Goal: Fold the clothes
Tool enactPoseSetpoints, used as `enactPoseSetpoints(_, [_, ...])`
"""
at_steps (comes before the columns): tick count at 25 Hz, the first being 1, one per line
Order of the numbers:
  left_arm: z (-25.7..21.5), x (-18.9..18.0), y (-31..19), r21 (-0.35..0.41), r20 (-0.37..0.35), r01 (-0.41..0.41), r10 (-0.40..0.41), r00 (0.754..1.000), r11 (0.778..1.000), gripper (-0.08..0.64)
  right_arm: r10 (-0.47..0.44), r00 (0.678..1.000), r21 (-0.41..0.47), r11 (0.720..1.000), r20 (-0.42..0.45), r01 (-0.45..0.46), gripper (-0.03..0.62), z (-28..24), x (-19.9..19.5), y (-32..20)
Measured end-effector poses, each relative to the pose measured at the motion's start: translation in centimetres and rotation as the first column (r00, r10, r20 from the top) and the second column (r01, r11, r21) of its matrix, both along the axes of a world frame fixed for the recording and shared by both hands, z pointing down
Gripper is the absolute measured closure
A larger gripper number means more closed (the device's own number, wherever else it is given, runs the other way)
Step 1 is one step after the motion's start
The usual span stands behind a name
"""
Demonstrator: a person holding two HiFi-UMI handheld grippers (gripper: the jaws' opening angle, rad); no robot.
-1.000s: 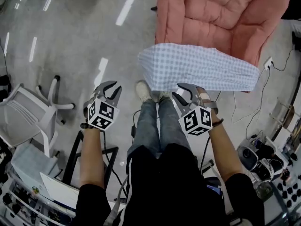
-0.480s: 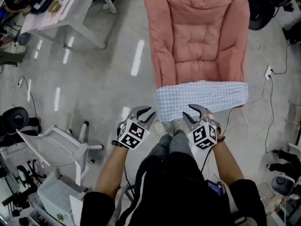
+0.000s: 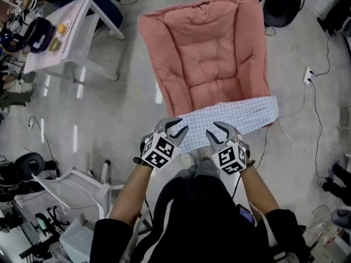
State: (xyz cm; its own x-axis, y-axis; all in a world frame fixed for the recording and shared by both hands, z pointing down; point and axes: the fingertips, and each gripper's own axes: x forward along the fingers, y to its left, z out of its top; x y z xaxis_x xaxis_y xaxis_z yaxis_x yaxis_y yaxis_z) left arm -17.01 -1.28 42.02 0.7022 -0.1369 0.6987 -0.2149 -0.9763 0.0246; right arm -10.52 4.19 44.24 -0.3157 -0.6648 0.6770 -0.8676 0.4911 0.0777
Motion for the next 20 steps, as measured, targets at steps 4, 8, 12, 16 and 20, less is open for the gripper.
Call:
enactPoseSetpoints(4, [-1.7,2.5,-0.6,-0.004,-0.005,0.025,-0.025,1.0,1.0,0.442,0.072,0.995,0.0,0.997,0.073,-0.072,0.445,-0.8,2.2,-0.5])
enactPoseSetpoints(8, [-2.8,2.6,-2.5,0.0,0.007,0.007,-0.007,1.0,1.0,0.439,0.128,0.986,0.006,0.992,0.105,-0.129,0.445,-1.6,3.2,-2.0])
enactPoseSetpoints(12, [-2.0,3.4,-4.8,-0.01,0.021,-0.09,0.09,0.996,0.996,0.439,0.227,0.965,-0.014,0.974,0.133,-0.227,0.445,-1.4,4.2,-4.3])
enactPoseSetpoints(16, [0.4,5.6,-6.4,-0.068,-0.013,-0.24,0.239,0.971,0.968,0.437,0.386,0.914,-0.058,0.922,0.124,-0.382,0.446,0.1,4.6,-5.9])
enactPoseSetpoints(20, [1.1,6.5,-8.2,-0.085,-0.031,-0.407,0.405,0.914,0.91,0.437,0.563,0.82,-0.077,0.826,0.103,-0.558,0.448,0.6,4.3,-7.5])
